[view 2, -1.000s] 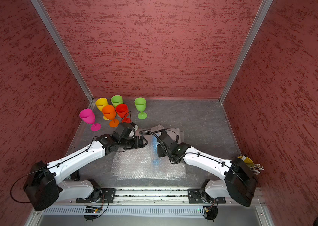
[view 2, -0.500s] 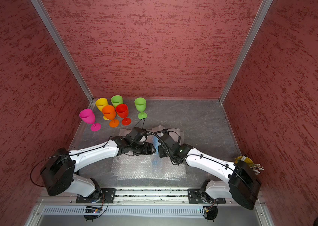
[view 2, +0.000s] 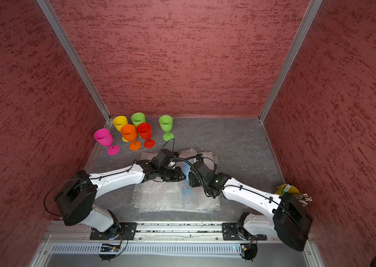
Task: Unpack wine glasses from bubble wrap
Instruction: Unwrap the bubble wrap.
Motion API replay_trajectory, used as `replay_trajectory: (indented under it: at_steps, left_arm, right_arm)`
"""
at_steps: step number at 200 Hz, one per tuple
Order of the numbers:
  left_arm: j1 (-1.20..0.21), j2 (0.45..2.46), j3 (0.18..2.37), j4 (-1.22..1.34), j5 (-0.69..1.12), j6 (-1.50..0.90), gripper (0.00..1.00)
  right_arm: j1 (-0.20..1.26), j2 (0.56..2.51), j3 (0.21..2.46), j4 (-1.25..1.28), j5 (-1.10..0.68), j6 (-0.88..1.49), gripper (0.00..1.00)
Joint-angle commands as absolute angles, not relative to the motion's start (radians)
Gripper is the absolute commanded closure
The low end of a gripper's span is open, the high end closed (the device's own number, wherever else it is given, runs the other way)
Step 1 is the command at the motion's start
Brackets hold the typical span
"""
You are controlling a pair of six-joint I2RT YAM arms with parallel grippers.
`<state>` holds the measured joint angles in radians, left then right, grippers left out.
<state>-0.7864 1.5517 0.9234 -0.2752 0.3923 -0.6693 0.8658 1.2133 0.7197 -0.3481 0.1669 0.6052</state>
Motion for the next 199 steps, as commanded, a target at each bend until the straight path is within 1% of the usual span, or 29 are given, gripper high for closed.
replay_trajectory:
  at_steps: [1,15,29,49,61,94,144,173,199]
  left_arm:
    - [-0.789,1.564,0.948,-0.246,0.42,-0.674,0.83]
    - [-0.79,1.554,0.948,-0.244,0.423,-0.678,0.87]
    - [-0.789,1.547,0.949,-0.242,0.422,-0.681,0.92]
    - [-0.79,1.548,0.957,-0.244,0.423,-0.683,0.99]
    - [-0.791,1.551,0.962,-0.246,0.425,-0.685,1.0]
    - [-0.793,1.556,0.971,-0.252,0.424,-0.684,1.0]
    - [-0.792,1.555,0.998,-0.293,0.413,-0.66,1.0]
    - [-0.793,1.563,1.025,-0.332,0.417,-0.637,1.0]
    - [-0.793,1.576,1.049,-0.371,0.435,-0.604,1.0]
  right_arm:
    - [0.861,1.154,0.735,-0.338,0.206,0.6,0.33]
    - [0.861,1.15,0.746,-0.345,0.178,0.581,0.28]
    - [0.861,1.173,0.76,-0.36,0.148,0.564,0.26]
    - [0.861,1.206,0.764,-0.376,0.134,0.544,0.25]
    - [0.86,1.217,0.761,-0.383,0.148,0.538,0.27]
    - [0.86,1.23,0.747,-0.395,0.199,0.528,0.38]
    - [0.861,1.255,0.765,-0.416,0.339,0.517,0.71]
    - [0.86,1.283,0.78,-0.411,0.406,0.512,0.86]
    - [0.861,1.269,0.776,-0.388,0.447,0.526,0.96]
